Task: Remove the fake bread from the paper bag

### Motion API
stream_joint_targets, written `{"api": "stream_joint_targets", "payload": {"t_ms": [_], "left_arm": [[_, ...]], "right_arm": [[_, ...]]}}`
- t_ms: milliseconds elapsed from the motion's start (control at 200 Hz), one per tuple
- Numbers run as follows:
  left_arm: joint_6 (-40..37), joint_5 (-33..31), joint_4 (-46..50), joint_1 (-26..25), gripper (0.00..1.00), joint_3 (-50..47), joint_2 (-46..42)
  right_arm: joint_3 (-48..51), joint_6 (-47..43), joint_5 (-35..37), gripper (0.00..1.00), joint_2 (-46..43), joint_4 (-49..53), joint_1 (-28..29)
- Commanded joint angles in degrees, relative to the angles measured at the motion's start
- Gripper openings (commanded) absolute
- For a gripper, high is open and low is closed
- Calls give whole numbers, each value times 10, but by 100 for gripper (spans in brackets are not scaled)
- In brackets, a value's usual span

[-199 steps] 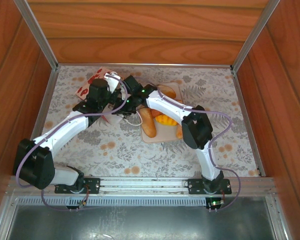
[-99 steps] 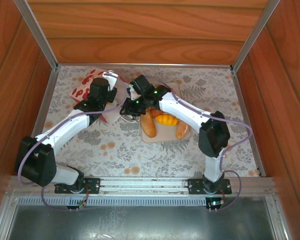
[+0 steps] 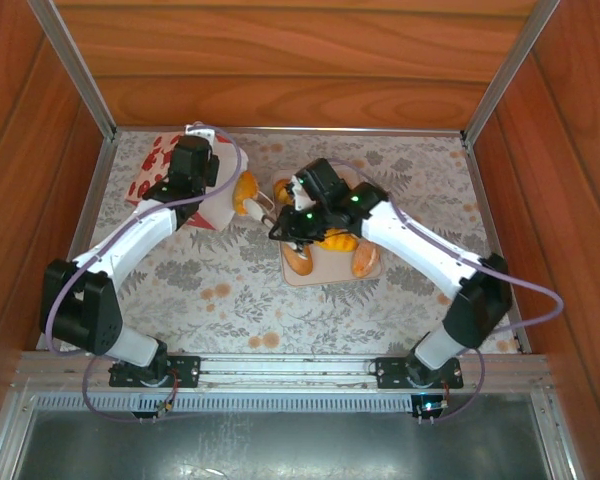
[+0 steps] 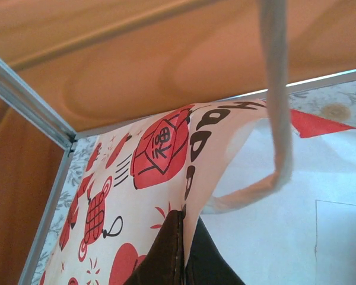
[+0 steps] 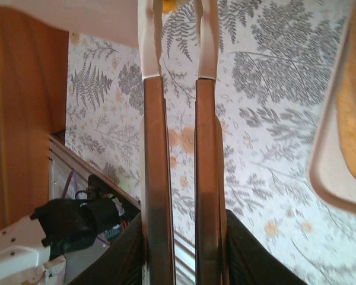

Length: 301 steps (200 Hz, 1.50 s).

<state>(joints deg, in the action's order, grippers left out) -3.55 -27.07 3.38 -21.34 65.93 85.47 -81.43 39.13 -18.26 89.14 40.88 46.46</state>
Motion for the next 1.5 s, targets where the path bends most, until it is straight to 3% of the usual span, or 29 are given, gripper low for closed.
{"api": "stream_joint_targets", "payload": {"t_ms": [0, 220, 565, 1070, 1310, 1499], "left_arm": [[31, -29, 54, 4, 0, 27, 15], [57, -17, 63, 5, 0, 36, 4], [148, 35, 117, 7, 0, 63, -47], [220, 128, 137, 21, 0, 61, -104], [229, 147, 137, 26, 0, 53, -115], [232, 154, 137, 29, 0, 50, -112]], "right_arm": [[22, -6, 55, 0, -79, 55, -1], [60, 27, 136, 0, -181, 191, -1], [134, 89, 155, 0, -268, 310, -1], [216, 124, 143, 0, -234, 264, -1], [198, 110, 137, 12, -188, 246, -3], [176, 99, 119, 29, -160, 248, -4]]}}
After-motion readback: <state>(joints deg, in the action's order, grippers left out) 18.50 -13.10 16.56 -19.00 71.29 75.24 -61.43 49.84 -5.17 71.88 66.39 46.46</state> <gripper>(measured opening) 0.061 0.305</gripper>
